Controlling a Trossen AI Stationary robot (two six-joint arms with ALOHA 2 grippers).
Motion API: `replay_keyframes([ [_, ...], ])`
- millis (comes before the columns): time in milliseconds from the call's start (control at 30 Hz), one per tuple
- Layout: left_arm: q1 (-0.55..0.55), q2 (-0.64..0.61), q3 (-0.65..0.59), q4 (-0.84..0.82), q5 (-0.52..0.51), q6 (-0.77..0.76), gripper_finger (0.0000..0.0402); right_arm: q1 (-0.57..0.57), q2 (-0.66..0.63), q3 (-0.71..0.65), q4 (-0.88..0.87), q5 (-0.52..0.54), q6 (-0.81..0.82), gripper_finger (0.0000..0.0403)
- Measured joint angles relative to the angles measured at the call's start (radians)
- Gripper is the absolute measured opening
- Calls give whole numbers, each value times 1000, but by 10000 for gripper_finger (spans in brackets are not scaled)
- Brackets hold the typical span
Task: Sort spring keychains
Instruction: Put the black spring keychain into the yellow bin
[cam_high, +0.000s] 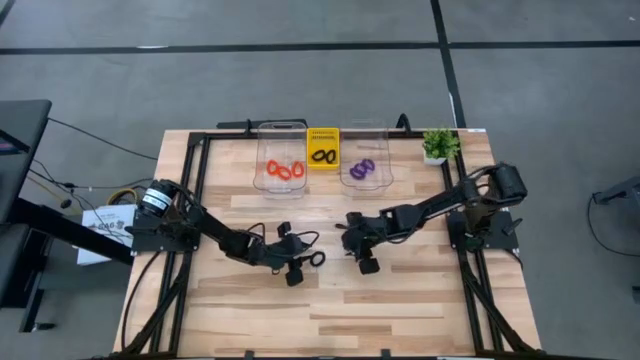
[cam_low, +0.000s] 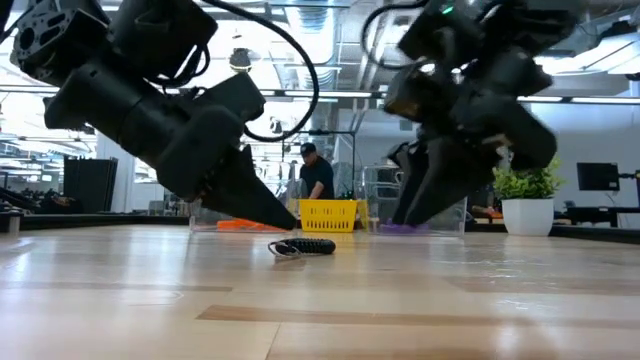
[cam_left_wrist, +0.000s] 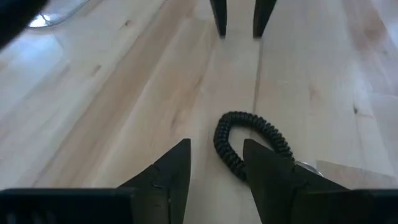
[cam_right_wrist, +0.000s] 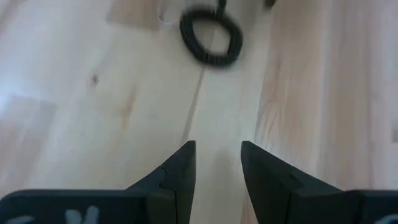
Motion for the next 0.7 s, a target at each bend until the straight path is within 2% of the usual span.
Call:
replay_keyframes([
  [200, 4, 16, 2, -5, -3, -25, 144, 39, -142, -213, 263, 84, 63, 118],
  [333, 28, 24, 11, -2, -8, -64, 144, 74, -187, -306, 428, 104, 85, 118],
  [700, 50, 24, 34, 0, 17, -98, 144, 115, -177, -324, 443, 130, 104, 118],
])
